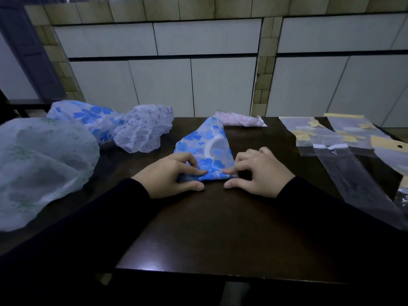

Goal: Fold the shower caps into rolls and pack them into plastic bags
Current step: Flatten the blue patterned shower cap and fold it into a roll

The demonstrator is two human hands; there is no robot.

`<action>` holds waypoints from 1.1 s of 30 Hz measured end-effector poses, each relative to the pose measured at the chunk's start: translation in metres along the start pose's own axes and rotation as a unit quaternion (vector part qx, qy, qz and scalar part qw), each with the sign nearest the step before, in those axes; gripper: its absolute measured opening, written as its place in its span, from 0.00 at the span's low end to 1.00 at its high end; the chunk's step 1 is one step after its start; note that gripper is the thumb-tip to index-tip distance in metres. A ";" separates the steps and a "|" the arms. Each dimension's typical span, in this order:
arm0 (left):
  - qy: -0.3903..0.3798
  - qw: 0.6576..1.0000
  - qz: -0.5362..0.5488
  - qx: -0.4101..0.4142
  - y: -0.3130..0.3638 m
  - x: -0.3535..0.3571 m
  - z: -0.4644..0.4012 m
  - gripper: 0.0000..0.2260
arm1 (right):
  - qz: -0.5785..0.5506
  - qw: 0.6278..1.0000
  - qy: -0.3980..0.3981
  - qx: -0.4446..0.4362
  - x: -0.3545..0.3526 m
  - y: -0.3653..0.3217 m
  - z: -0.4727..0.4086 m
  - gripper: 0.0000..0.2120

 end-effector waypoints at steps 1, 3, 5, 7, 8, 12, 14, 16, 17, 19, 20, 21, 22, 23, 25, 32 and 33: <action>-0.003 1.000 0.004 0.005 -0.002 0.000 0.000 0.27 | -0.006 1.000 -0.001 0.008 0.000 0.001 0.000 0.17; -0.008 1.000 0.004 0.009 -0.005 -0.002 0.001 0.27 | -0.010 1.000 -0.001 0.019 0.000 0.003 -0.001 0.15; -0.009 1.000 0.004 0.011 -0.008 -0.003 0.001 0.27 | -0.005 1.000 0.000 0.017 0.000 0.004 -0.001 0.14; -0.011 1.000 -0.006 0.009 -0.009 -0.004 0.001 0.25 | -0.003 1.000 0.000 0.017 -0.001 0.004 -0.001 0.14; -0.011 1.000 -0.011 0.005 -0.009 -0.004 0.001 0.23 | -0.002 1.000 -0.001 0.017 -0.001 0.003 0.000 0.15; 0.005 1.000 0.018 -0.021 -0.009 -0.002 0.001 0.16 | -0.024 0.999 0.010 0.033 0.001 0.002 0.000 0.14; 0.000 0.997 0.051 -0.054 -0.008 -0.003 -0.001 0.11 | -0.053 0.996 0.011 0.068 0.003 0.003 -0.001 0.13; -0.003 0.995 0.051 -0.083 -0.008 -0.004 -0.003 0.09 | -0.099 0.988 -0.002 0.119 0.007 0.005 -0.003 0.12; -0.002 0.995 0.034 -0.091 -0.007 -0.004 -0.005 0.08 | -0.124 0.982 -0.007 0.143 0.008 0.005 -0.005 0.11; -0.005 0.994 -0.014 -0.107 -0.003 -0.002 -0.007 0.08 | -0.140 0.974 -0.006 0.176 0.011 0.005 -0.008 0.10; -0.003 0.993 -0.038 -0.114 -0.001 0.000 -0.009 0.08 | -0.128 0.974 -0.002 0.185 0.012 0.004 -0.009 0.10; 0.003 0.991 -0.056 -0.120 0.001 0.001 -0.010 0.08 | -0.111 0.975 0.003 0.193 0.013 0.003 -0.011 0.11; 0.013 0.990 -0.067 -0.122 0.002 0.001 -0.010 0.08 | -0.094 0.975 0.009 0.201 0.014 0.002 -0.012 0.11; 0.024 0.989 -0.073 -0.123 0.003 0.001 -0.011 0.08 | -0.080 0.975 0.014 0.208 0.015 0.001 -0.013 0.12; 0.040 0.989 -0.092 -0.110 0.004 0.001 -0.011 0.09 | -0.050 0.975 0.029 0.213 0.015 -0.001 -0.016 0.13; 0.140 0.972 -0.188 0.018 0.010 -0.001 -0.008 0.04 | 0.062 0.983 0.105 0.135 0.005 -0.005 -0.019 0.11; 0.149 0.968 -0.199 0.029 0.011 0.000 -0.008 0.06 | 0.072 0.985 0.110 0.112 0.005 -0.006 -0.020 0.10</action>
Point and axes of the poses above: each hand's wrist, its own z-axis away from the middle knuckle, its own x-axis out of the palm, y = z × x, the point moved 3 cm from there along -z, towards the middle knuckle, and after that the axes turned 3 degrees about y, right-handed, at the moved point
